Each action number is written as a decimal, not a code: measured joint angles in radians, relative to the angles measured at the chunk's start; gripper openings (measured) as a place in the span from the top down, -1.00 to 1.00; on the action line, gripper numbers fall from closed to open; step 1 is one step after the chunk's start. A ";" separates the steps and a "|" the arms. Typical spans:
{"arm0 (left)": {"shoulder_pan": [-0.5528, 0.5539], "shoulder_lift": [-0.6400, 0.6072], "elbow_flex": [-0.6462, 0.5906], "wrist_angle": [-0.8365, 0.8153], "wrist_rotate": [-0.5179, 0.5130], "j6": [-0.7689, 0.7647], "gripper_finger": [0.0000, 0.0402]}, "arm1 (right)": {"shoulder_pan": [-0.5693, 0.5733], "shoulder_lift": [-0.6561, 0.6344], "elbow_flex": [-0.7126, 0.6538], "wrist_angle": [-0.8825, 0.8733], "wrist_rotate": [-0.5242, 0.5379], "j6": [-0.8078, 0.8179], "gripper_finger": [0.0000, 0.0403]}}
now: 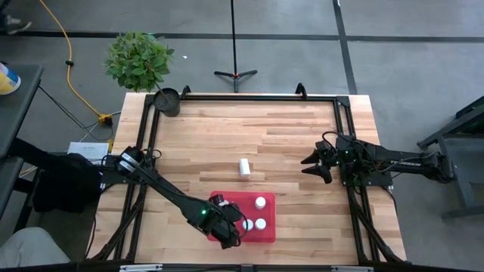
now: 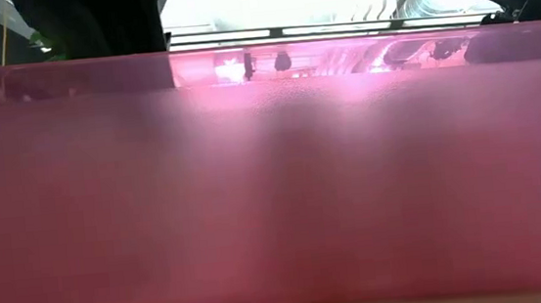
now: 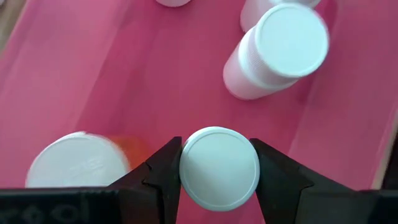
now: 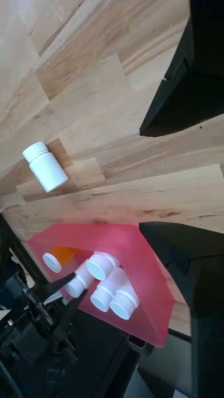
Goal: Pick and place pill bottles into a basket
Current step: Put the top white pill bottle into the red bin, then put the white pill bottle into the red bin
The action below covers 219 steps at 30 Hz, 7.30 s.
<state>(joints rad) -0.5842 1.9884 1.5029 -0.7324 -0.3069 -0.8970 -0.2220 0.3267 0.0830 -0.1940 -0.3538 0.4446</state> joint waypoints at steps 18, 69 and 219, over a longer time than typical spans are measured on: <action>0.000 0.006 -0.002 0.010 -0.023 -0.035 0.03 | 0.000 0.000 0.000 0.000 -0.001 0.000 -0.12; 0.214 -0.271 0.000 0.386 -0.081 -0.350 -0.18 | 0.000 0.000 0.000 0.000 0.003 -0.046 -0.12; 0.643 0.211 0.396 -0.406 0.461 -0.502 -0.86 | 0.000 0.027 -0.001 0.022 0.007 -0.109 -0.12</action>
<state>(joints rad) 0.0586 2.1994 1.8984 -1.1385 0.1543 -1.3987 -0.2222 0.3534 0.0822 -0.1719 -0.3470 0.3355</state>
